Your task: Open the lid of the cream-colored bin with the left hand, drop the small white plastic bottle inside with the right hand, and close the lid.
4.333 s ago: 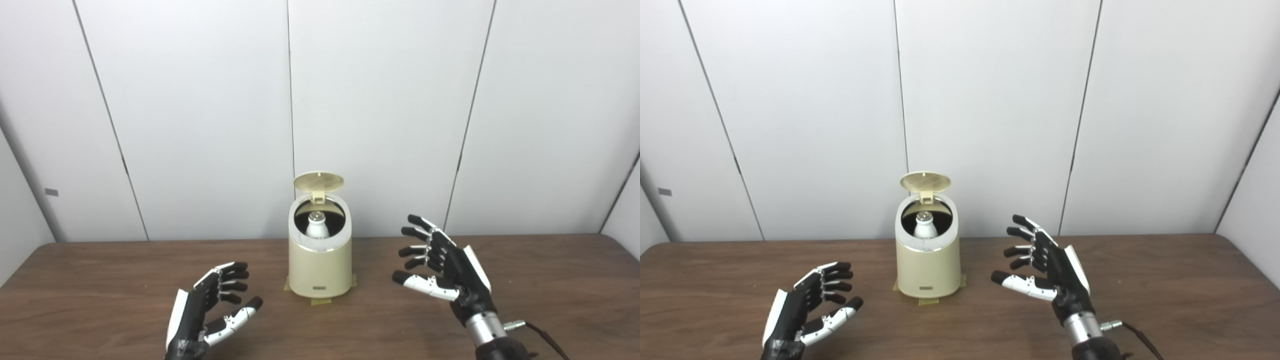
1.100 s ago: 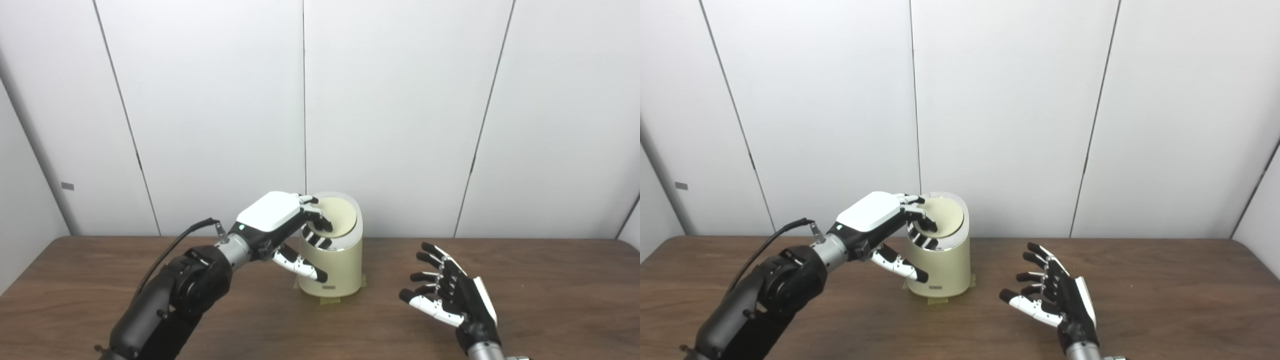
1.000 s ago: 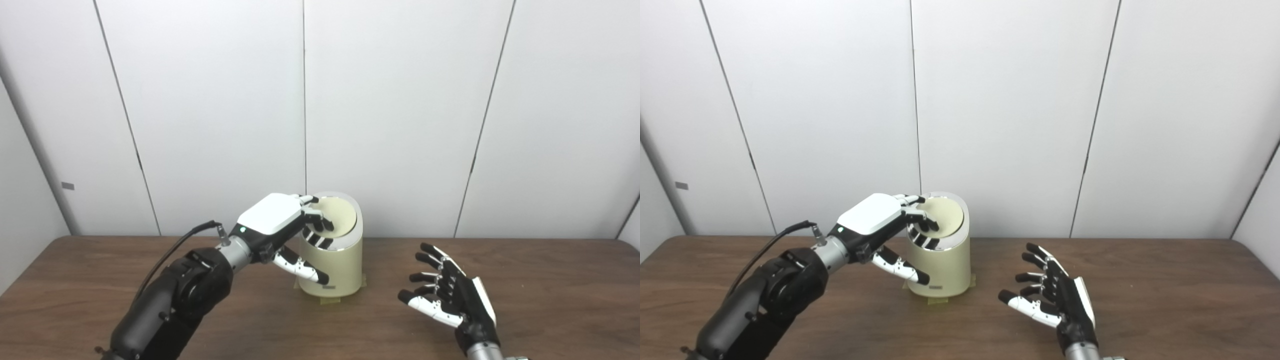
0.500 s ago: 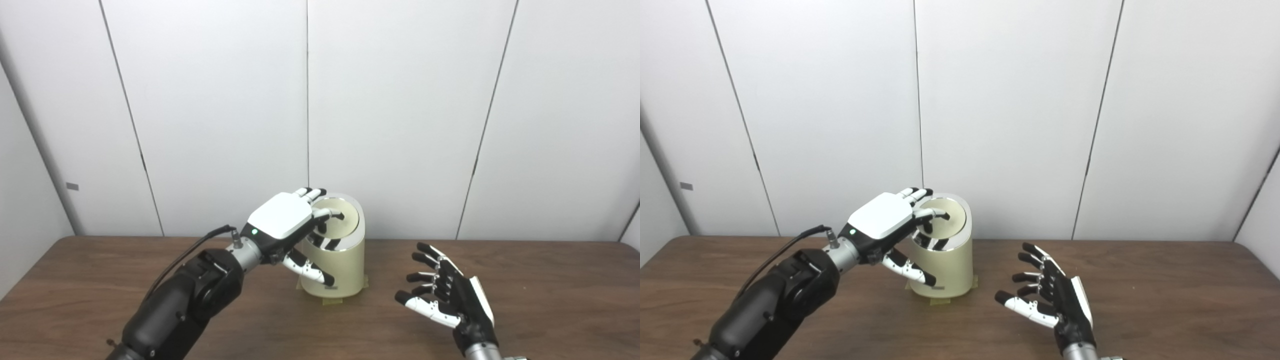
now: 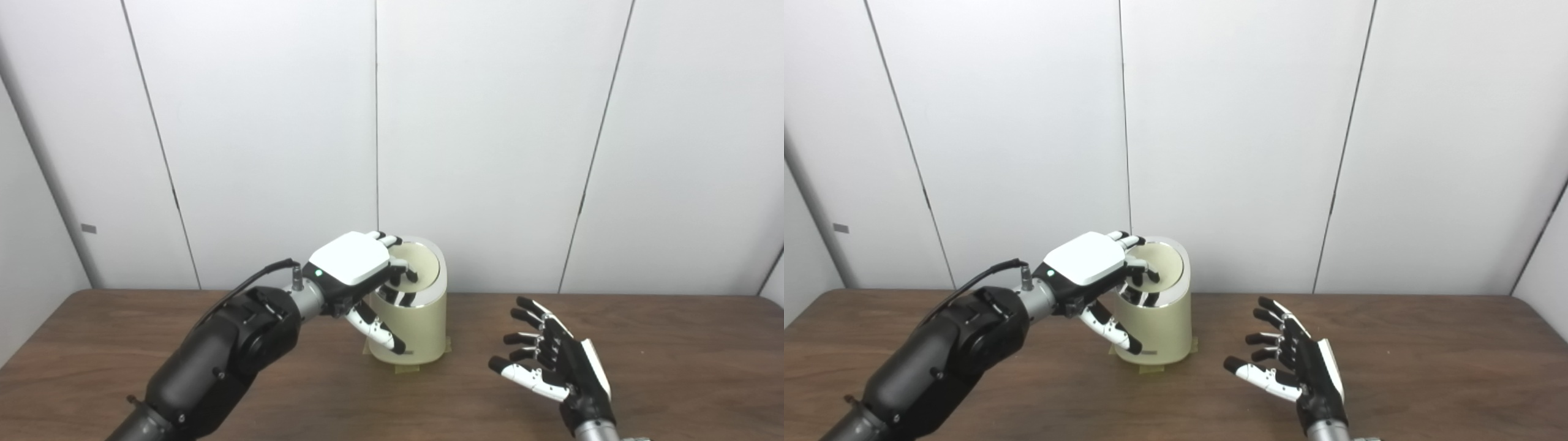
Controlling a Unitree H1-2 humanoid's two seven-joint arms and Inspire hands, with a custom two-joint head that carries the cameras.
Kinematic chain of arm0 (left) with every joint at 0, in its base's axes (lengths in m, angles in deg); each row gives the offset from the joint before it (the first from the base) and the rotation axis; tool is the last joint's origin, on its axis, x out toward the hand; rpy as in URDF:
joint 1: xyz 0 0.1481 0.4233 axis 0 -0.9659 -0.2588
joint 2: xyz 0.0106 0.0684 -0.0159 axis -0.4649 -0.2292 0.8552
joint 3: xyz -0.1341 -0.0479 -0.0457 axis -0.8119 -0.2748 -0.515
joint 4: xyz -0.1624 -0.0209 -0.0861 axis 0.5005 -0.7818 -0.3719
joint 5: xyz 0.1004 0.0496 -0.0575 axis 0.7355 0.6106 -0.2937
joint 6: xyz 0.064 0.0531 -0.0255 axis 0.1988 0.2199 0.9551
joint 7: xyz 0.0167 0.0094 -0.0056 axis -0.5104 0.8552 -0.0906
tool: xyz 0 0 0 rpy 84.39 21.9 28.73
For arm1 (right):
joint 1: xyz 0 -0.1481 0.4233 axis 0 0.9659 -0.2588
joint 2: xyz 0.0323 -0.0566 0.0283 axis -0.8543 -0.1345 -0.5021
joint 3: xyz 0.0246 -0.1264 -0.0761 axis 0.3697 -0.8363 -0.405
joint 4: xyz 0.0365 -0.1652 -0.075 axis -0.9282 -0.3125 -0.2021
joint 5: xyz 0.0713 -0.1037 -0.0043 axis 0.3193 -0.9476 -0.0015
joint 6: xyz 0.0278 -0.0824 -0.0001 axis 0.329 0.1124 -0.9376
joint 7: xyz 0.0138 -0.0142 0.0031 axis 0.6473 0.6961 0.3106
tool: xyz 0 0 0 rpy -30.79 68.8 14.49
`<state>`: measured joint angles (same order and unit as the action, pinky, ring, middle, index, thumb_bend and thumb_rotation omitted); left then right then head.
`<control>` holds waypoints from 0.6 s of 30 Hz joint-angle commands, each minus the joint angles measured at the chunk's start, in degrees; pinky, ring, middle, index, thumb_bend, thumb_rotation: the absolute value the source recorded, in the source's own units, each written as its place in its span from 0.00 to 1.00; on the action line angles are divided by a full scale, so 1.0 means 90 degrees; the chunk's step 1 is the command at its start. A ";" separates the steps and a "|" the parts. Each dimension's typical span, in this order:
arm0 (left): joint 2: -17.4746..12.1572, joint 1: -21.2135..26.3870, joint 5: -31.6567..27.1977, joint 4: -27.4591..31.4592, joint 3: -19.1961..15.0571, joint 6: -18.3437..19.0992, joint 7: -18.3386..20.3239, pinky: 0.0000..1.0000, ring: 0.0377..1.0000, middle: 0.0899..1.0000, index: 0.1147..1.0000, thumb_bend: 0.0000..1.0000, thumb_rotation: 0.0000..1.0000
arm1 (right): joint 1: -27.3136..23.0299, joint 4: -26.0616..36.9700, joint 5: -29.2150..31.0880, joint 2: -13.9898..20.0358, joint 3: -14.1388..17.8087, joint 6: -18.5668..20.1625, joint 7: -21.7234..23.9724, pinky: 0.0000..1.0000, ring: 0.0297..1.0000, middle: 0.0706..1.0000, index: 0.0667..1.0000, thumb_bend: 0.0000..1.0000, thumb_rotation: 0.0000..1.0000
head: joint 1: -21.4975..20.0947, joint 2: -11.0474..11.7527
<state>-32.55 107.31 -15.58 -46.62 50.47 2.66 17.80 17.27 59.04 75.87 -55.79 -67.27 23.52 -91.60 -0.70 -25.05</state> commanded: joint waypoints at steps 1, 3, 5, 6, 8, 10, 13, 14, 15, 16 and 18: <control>-0.0038 -0.0072 0.0061 -0.0155 0.0249 0.0110 0.0634 1.00 0.97 0.81 0.78 0.91 0.47 | -0.0170 0.0102 -0.0005 0.0057 0.0032 -0.0235 -0.0044 0.53 0.64 0.80 0.82 0.77 0.28 | -0.0014 -0.0001; -0.0059 -0.0061 0.0106 -0.0134 0.0260 0.0090 0.0638 1.00 0.96 0.80 0.77 0.90 0.47 | -0.0172 0.0101 -0.0031 0.0054 0.0022 -0.0239 -0.0059 0.53 0.64 0.80 0.82 0.77 0.27 | -0.0024 -0.0008; -0.0083 -0.0056 0.0172 -0.0106 0.0263 0.0024 0.0540 1.00 0.93 0.77 0.74 0.85 0.47 | -0.0176 0.0095 -0.0003 0.0043 0.0027 -0.0231 -0.0050 0.53 0.64 0.80 0.82 0.77 0.27 | -0.0029 -0.0008; -0.0092 -0.0060 0.0199 -0.0101 0.0254 -0.0025 0.0444 1.00 0.92 0.76 0.73 0.83 0.48 | -0.0178 0.0088 0.0009 0.0036 0.0029 -0.0229 -0.0047 0.54 0.64 0.80 0.82 0.78 0.28 | -0.0030 -0.0010; -0.0093 -0.0086 0.0273 -0.0088 0.0219 -0.0099 0.0204 0.99 0.89 0.73 0.70 0.78 0.48 | -0.0181 0.0073 0.0010 0.0031 0.0026 -0.0233 -0.0045 0.53 0.64 0.80 0.82 0.78 0.27 | -0.0033 -0.0010; -0.0093 -0.0107 0.0316 -0.0109 0.0183 -0.0225 -0.0067 0.96 0.87 0.72 0.69 0.77 0.47 | -0.0175 0.0099 0.0012 0.0023 0.0018 -0.0188 -0.0035 0.53 0.64 0.80 0.82 0.77 0.27 | -0.0036 -0.0008; -0.0090 -0.0123 0.0302 -0.0032 0.0128 -0.0278 -0.0151 0.97 0.88 0.72 0.70 0.73 0.48 | -0.0157 0.0172 0.0051 -0.0014 0.0018 -0.0115 -0.0022 0.53 0.64 0.80 0.81 0.77 0.27 | -0.0034 -0.0012; -0.0085 -0.0131 0.0282 -0.0003 0.0104 -0.0295 -0.0173 0.98 0.88 0.73 0.71 0.73 0.48 | -0.0155 0.0182 0.0048 -0.0023 0.0016 -0.0102 -0.0028 0.53 0.64 0.80 0.81 0.77 0.26 | -0.0039 -0.0011; -0.0080 -0.0137 0.0271 0.0011 0.0086 -0.0312 -0.0190 0.98 0.89 0.73 0.71 0.72 0.48 | -0.0154 0.0187 0.0041 -0.0028 0.0014 -0.0093 -0.0032 0.53 0.64 0.80 0.81 0.76 0.26 | -0.0039 -0.0011; -0.0068 -0.0152 0.0259 0.0032 0.0056 -0.0332 -0.0234 0.99 0.89 0.73 0.71 0.72 0.48 | -0.0154 0.0195 0.0029 -0.0034 0.0011 -0.0081 -0.0038 0.53 0.64 0.80 0.81 0.76 0.26 | -0.0050 -0.0017; -0.0048 -0.0173 0.0245 0.0067 0.0011 -0.0370 -0.0295 0.99 0.88 0.74 0.72 0.73 0.46 | -0.0151 0.0204 0.0007 -0.0044 0.0006 -0.0058 -0.0045 0.52 0.64 0.80 0.81 0.76 0.25 | -0.0060 -0.0021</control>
<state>-33.05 105.56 -13.71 -45.82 49.86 -0.23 14.19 17.36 59.18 75.75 -56.17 -67.31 23.90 -91.63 -1.23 -25.22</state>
